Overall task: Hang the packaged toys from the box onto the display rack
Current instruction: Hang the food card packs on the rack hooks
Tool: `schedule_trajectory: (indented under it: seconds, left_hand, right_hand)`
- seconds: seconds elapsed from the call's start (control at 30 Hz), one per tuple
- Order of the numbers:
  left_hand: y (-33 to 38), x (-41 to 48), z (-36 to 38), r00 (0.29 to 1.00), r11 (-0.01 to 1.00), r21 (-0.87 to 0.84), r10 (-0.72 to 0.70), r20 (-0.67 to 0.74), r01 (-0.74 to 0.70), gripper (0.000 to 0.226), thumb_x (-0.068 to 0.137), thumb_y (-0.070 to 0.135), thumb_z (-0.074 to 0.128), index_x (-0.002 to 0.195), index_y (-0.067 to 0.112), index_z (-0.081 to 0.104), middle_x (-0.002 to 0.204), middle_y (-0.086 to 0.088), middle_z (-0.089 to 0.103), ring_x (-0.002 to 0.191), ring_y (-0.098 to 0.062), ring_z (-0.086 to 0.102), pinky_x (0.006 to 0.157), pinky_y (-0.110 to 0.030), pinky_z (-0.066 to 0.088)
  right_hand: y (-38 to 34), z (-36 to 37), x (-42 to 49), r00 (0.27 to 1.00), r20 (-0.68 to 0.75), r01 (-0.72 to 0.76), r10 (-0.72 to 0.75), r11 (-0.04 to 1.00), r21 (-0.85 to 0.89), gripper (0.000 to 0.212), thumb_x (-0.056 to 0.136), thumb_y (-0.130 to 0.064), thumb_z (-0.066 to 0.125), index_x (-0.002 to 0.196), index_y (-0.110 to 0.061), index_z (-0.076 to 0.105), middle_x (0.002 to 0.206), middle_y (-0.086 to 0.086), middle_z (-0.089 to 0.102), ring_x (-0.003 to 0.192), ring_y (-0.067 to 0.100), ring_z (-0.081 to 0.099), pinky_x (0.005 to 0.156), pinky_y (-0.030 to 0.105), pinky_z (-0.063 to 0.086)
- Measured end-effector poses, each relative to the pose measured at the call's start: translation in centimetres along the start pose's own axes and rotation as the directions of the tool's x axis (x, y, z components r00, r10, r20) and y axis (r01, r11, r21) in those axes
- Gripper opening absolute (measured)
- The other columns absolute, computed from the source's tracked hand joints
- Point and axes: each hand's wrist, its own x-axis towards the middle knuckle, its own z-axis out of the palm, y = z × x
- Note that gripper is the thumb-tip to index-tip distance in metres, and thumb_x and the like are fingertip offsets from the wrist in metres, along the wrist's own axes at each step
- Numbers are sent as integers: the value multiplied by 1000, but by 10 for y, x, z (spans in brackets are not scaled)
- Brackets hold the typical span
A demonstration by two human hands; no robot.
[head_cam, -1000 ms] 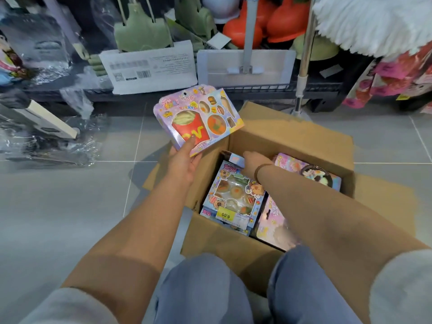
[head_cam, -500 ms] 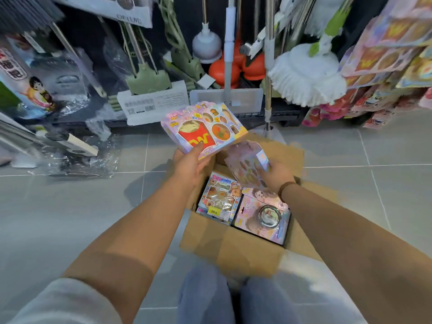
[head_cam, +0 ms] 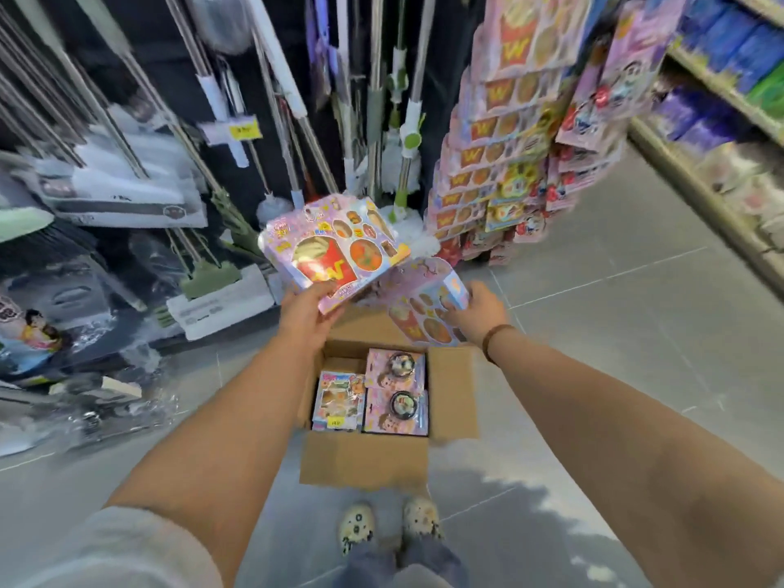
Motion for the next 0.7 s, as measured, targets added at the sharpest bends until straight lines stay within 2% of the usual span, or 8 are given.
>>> schedule_trajectory:
  seconds: [0.1, 0.2, 0.27, 0.33, 0.4, 0.5, 0.63, 0.7]
  left_hand:
    - [10, -13, 33, 995, 999, 11, -49, 83, 49, 21, 89, 4, 57, 107, 13, 55, 90, -3, 63, 85, -19, 62, 67, -32, 53]
    - [18, -25, 67, 986, 1000, 20, -19, 167, 16, 18, 90, 25, 61, 107, 19, 58, 93, 1, 67, 84, -17, 65, 68, -34, 54]
    - [22, -38, 93, 983, 1000, 26, -10, 181, 5, 25, 88, 33, 63, 110, 21, 57, 94, 2, 65, 85, -18, 65, 70, -37, 56]
    - [27, -46, 118, 982, 997, 69, 20, 189, -34, 36, 87, 34, 64, 118, 19, 55, 98, 1, 65, 84, -18, 64, 67, -35, 57]
    - [29, -52, 144, 975, 992, 101, 55, 215, -79, 40, 86, 33, 66, 121, 17, 54, 109, -2, 67, 87, -18, 66, 63, -33, 57]
    - [33, -59, 178, 970, 983, 125, 107, 216, -137, 40, 84, 31, 69, 118, 16, 56, 114, -4, 66, 97, -24, 66, 76, -39, 57]
    - [35, -60, 217, 969, 966, 157, 176, 176, -205, 58, 75, 34, 75, 126, 17, 54, 116, -6, 66, 102, -26, 65, 92, -42, 53]
    - [31, -62, 238, 967, 959, 180, 187, 175, -218, 76, 67, 38, 79, 134, 17, 49, 123, -5, 64, 106, -26, 63, 96, -45, 50]
  right_hand:
    - [-3, -35, -18, 998, -58, 23, -16, 991, 129, 32, 85, -17, 67, 112, -7, 52, 103, 11, 63, 87, 27, 60, 73, 38, 52]
    - [-8, -65, -26, 987, -158, 27, 0, 986, 167, 33, 91, -24, 61, 119, -8, 54, 85, 0, 56, 71, 17, 52, 63, 27, 45]
    - [-7, -89, -28, 968, -247, 13, 36, 981, 192, 41, 91, -31, 61, 123, -6, 54, 95, 6, 56, 81, 23, 51, 75, 34, 48]
    - [-7, -111, -24, 948, -313, 14, 57, 976, 219, 45, 88, -33, 64, 119, -2, 57, 102, 17, 62, 83, 26, 52, 84, 42, 51]
    - [-9, -136, -18, 939, -338, 18, 56, 977, 212, 36, 87, -31, 65, 105, 0, 62, 93, 20, 61, 80, 26, 50, 81, 43, 51]
    - [-10, -177, -4, 922, -387, 47, 32, 980, 194, 22, 88, -27, 63, 84, -8, 54, 82, 11, 53, 80, 27, 48, 72, 36, 44]
    - [-7, -239, 19, 898, -439, 128, -34, 974, 186, 25, 89, -20, 61, 108, -5, 60, 94, 12, 54, 88, 31, 53, 85, 39, 47]
    - [-2, -272, 33, 892, -450, 151, -48, 969, 196, 27, 89, -19, 60, 110, -3, 60, 94, 11, 54, 89, 31, 55, 87, 42, 48]
